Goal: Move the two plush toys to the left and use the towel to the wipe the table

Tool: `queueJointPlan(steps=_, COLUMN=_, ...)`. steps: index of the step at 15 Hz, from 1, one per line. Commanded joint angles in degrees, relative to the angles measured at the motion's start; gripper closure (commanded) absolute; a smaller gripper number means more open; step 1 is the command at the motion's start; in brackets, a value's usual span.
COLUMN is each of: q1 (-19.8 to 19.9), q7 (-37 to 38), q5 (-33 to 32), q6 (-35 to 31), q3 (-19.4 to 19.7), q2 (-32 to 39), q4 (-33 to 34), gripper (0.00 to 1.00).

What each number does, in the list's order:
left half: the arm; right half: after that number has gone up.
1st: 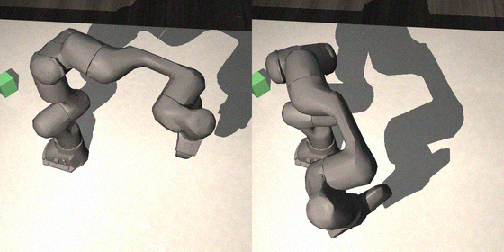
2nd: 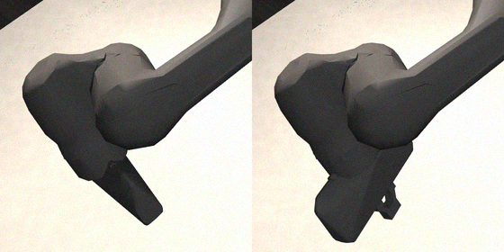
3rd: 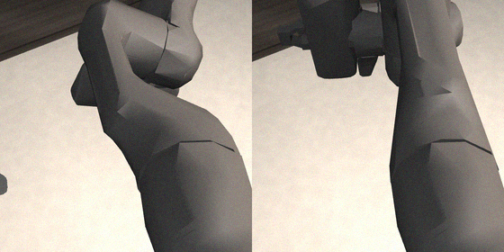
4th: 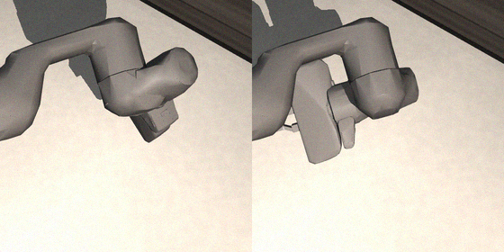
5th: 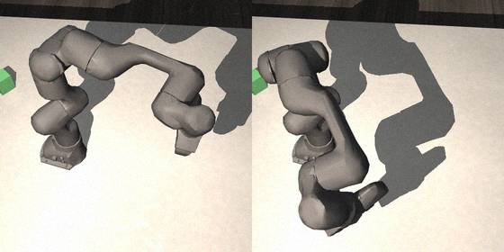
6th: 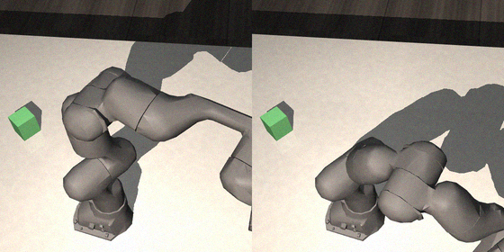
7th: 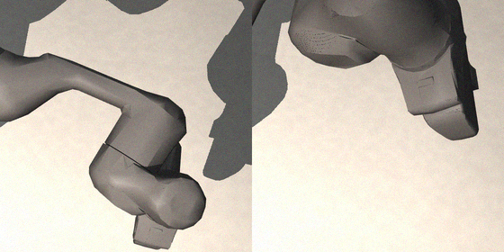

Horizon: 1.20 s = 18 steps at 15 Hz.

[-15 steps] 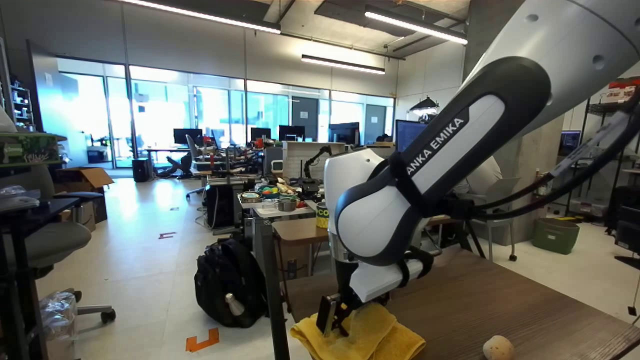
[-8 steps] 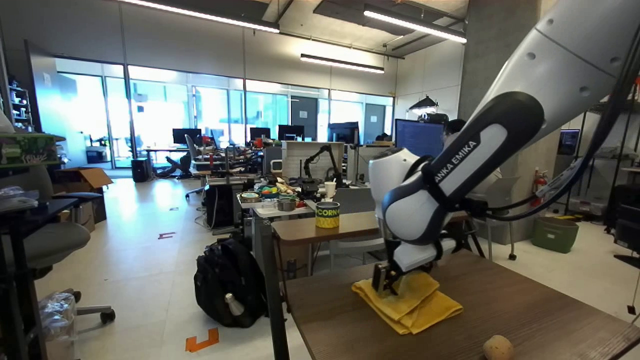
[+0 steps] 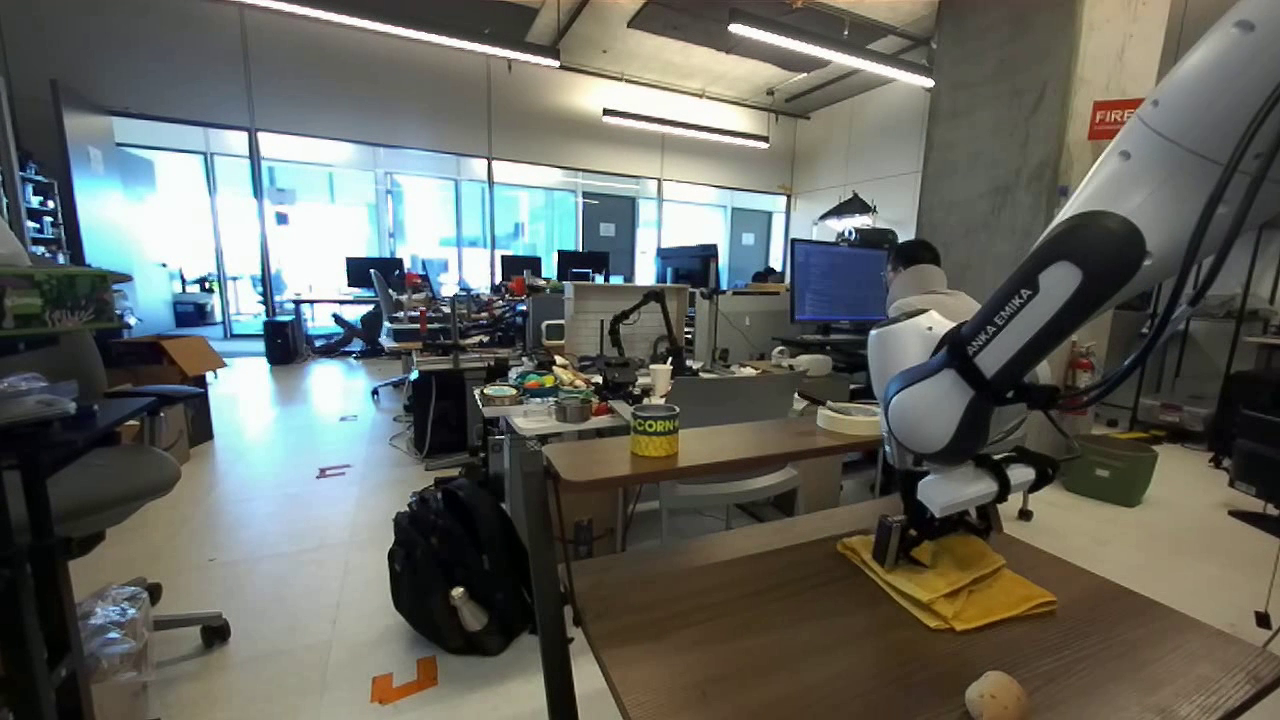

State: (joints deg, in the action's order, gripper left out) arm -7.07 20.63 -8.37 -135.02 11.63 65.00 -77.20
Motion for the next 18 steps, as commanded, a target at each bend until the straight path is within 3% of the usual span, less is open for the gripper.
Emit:
queueJointPlan(steps=1, q1=-1.5, q7=-4.8, q5=-0.2, q6=-2.4, q3=-4.2, q2=-4.4, q4=-7.7, gripper=0.0)
queueJointPlan(steps=4, q1=-4.4, q7=-7.6, q5=-0.7, q6=-3.3, q3=-7.7, q2=-6.8, q4=-11.8, gripper=0.0)
queueJointPlan(steps=9, q1=-11.2, q7=-6.3, q5=-2.1, q6=-8.4, q3=-9.4, q2=-9.9, q4=-16.4, gripper=0.0)
queueJointPlan(steps=13, q1=-16.7, q7=-5.0, q5=-5.1, q6=-11.7, q3=-7.4, q2=-15.8, q4=-23.0, gripper=0.0)
queueJointPlan(steps=18, q1=-20.7, q7=-2.6, q5=-10.5, q6=-5.9, q3=-4.8, q2=-25.3, q4=-31.5, gripper=0.0)
